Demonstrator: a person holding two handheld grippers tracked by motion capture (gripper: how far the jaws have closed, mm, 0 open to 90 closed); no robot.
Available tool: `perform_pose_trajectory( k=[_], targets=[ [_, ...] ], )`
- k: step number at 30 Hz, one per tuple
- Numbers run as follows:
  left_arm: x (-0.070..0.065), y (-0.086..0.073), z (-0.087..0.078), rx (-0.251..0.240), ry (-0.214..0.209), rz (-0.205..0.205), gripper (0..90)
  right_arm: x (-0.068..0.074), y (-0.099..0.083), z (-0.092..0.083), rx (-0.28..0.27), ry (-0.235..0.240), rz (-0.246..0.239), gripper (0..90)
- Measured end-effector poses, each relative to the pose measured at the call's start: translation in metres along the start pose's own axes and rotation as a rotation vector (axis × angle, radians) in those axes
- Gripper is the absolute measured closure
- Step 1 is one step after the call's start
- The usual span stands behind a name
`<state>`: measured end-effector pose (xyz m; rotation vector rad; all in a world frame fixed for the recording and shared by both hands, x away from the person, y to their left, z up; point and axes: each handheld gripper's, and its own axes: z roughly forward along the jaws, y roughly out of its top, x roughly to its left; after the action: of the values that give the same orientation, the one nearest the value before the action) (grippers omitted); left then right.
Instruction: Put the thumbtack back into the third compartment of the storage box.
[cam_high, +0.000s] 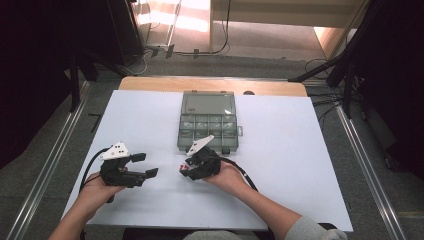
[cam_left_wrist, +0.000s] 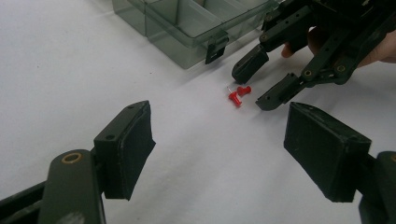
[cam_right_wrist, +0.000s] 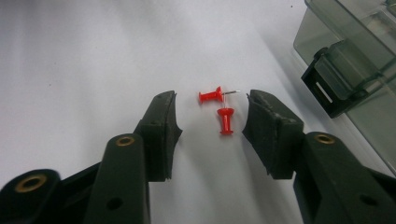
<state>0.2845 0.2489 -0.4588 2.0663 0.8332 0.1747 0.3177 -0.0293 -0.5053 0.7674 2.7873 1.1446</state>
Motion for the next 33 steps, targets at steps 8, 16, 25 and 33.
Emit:
perform_pose_trajectory(
  k=[8,16,25,33],
  targets=[
    [-0.0006,0.0004,-0.0001,0.000,-0.001,0.002,23.4,0.0001,-0.0020,0.0005,-0.013,-0.049,-0.006,72.9],
    [-0.0005,0.0002,-0.0002,0.001,-0.002,0.003,23.4,-0.0053,-0.0035,0.0003,-0.022,-0.043,0.028,85.5],
    [-0.0004,0.0002,-0.0003,-0.001,-0.003,0.003,23.4,-0.0064,-0.0023,-0.0005,-0.015,-0.036,0.037,86.2],
    [-0.0003,0.0003,-0.0012,-0.005,-0.002,0.002,23.5,-0.0091,-0.0011,-0.0073,-0.027,-0.019,0.040,86.2]
  ],
)
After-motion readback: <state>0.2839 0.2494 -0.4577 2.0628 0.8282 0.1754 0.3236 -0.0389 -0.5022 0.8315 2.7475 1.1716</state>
